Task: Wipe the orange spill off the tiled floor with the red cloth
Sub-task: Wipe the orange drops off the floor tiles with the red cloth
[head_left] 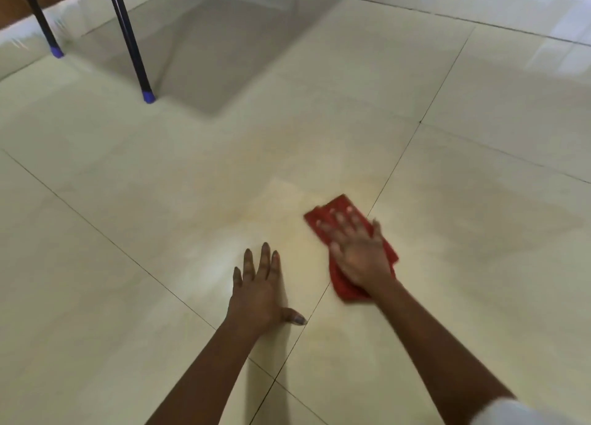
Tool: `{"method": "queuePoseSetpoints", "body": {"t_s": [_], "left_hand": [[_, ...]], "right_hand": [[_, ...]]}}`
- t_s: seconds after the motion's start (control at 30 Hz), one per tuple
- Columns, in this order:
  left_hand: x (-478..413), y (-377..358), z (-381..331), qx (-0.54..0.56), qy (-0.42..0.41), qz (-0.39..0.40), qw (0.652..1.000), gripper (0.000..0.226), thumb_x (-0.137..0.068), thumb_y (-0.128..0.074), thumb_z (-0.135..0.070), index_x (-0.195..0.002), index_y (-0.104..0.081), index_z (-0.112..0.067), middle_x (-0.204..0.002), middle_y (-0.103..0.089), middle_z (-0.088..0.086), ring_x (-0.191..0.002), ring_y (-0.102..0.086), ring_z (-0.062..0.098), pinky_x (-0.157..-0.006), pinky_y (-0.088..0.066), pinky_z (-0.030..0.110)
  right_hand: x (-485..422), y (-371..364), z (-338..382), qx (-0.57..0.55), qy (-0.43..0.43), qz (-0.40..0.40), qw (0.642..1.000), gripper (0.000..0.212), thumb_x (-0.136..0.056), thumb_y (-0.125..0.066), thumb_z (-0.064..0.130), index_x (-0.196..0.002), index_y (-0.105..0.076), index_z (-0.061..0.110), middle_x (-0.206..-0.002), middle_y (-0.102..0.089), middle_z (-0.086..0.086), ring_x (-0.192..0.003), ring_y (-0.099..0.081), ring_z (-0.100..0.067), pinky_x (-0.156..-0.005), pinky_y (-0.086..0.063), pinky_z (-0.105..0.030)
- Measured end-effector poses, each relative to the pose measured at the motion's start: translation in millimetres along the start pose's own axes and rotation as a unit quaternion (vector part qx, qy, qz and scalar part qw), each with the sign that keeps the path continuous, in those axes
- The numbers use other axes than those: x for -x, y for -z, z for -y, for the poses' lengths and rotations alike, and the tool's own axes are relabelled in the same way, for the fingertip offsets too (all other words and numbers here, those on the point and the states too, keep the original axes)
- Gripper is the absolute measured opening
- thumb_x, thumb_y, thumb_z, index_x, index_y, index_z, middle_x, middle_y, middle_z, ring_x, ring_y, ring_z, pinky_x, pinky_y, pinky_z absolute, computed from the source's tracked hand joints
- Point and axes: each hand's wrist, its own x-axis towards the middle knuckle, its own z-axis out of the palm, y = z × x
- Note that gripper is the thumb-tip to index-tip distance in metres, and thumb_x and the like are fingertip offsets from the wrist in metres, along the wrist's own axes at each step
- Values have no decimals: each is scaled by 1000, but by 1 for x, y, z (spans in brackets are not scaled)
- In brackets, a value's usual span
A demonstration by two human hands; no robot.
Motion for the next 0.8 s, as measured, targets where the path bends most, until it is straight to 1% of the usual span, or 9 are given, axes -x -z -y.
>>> {"method": "queuePoseSetpoints", "body": {"t_s": [0.1, 0.2, 0.27, 0.33, 0.43, 0.57, 0.67, 0.73, 0.8], "left_hand": [[-3, -1, 0, 12, -7, -1, 1000, 137, -56, -67, -74, -149, 13, -13, -155, 28, 5, -141, 24, 36, -115, 3, 53], [0, 0, 4, 17, -18, -6, 1000, 133, -60, -65, -74, -149, 14, -14, -155, 28, 4, -141, 25, 35, -115, 5, 51], [2, 0, 6, 27, -19, -8, 999, 131, -62, -64, -73, -149, 15, -15, -154, 29, 2, -141, 27, 33, -115, 6, 50], [1, 0, 5, 25, -15, -6, 1000, 131, -62, -65, -72, -149, 14, -15, -154, 29, 2, -141, 27, 33, -115, 6, 50], [-2, -3, 4, 25, -16, -8, 1000, 133, -59, -67, -73, -149, 12, -14, -155, 28, 4, -141, 26, 35, -114, 6, 52], [1, 0, 7, 35, -28, -18, 999, 131, -61, -67, -71, -150, 10, -14, -156, 24, 3, -142, 23, 34, -115, 4, 51], [6, 3, 18, 39, -22, -15, 999, 138, -54, -70, -73, -149, 7, -8, -158, 18, 7, -145, 15, 30, -117, -3, 47], [19, 0, 34, 57, 7, -6, 998, 153, -39, -65, -84, -148, 7, -4, -158, 15, 12, -145, 13, 29, -118, -5, 45], [38, -6, 52, 59, 17, 4, 998, 169, -18, -36, -100, -148, 8, -3, -156, 17, 16, -144, 16, 31, -119, -1, 44]], "right_hand": [[-60, 17, 18, -37, -78, 3, 996, 49, -97, -21, 36, -146, -14, 39, -158, -3, 4, -144, 6, -22, -111, 1, -60], [-45, 3, 73, -34, 59, 30, 997, 49, -96, -18, 37, -145, -15, 41, -158, -4, 6, -144, 7, -19, -111, 4, -59], [-8, -7, 63, -6, 112, 27, 993, 60, -85, -2, 45, -144, -15, 45, -157, -6, 11, -144, 5, -15, -112, 4, -57], [-8, -4, 27, 3, 64, 1, 998, 69, -78, 5, 47, -144, -14, 46, -157, -6, 11, -144, 3, -15, -112, 1, -57], [-51, 12, 15, -32, -68, -1, 997, 50, -95, -15, 37, -145, -15, 42, -158, -5, 6, -145, 4, -19, -112, 0, -59], [-36, 7, 65, -59, 52, 43, 996, 47, -98, -21, 34, -144, -18, 44, -158, -2, 9, -144, 9, -16, -112, 6, -57], [17, 1, 26, -50, 98, 42, 993, 52, -91, -15, 39, -142, -20, 49, -157, -5, 14, -144, 6, -11, -113, 4, -53], [30, 2, -9, -34, 38, 21, 998, 58, -85, -10, 42, -142, -18, 48, -157, -6, 12, -144, 6, -12, -112, 1, -53], [24, 0, -12, -26, -60, 7, 998, 51, -93, -17, 38, -144, -17, 44, -158, -4, 8, -144, 6, -16, -112, 0, -55]]}}
